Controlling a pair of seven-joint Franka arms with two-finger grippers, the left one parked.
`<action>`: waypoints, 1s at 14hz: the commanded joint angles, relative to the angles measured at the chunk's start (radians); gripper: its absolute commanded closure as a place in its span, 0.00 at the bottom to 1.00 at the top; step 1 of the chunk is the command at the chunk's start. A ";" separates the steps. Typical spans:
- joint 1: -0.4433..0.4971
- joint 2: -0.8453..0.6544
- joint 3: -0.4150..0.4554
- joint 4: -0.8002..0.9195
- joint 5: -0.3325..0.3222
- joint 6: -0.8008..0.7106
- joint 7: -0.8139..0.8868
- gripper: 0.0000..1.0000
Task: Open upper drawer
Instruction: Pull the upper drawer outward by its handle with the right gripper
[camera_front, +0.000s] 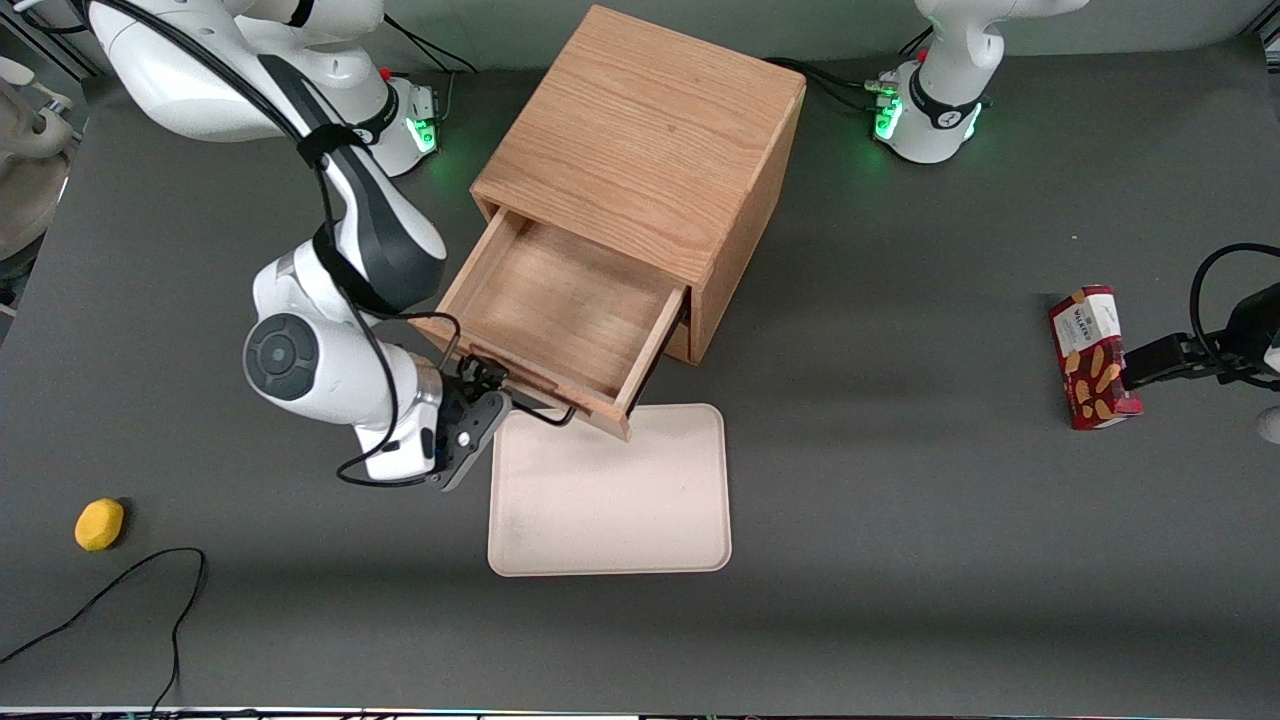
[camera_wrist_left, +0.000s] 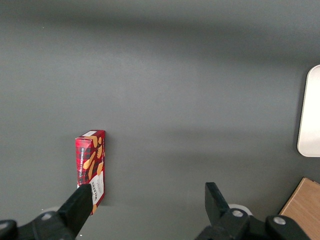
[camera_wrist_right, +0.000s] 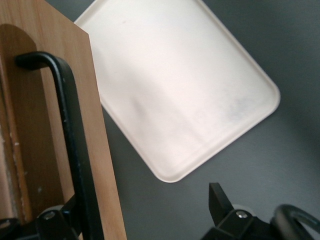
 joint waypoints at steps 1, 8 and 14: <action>0.007 0.031 -0.034 0.062 0.023 0.003 -0.036 0.00; 0.006 -0.050 -0.048 0.064 0.103 -0.069 -0.027 0.00; 0.001 -0.300 -0.235 0.051 0.124 -0.187 0.025 0.00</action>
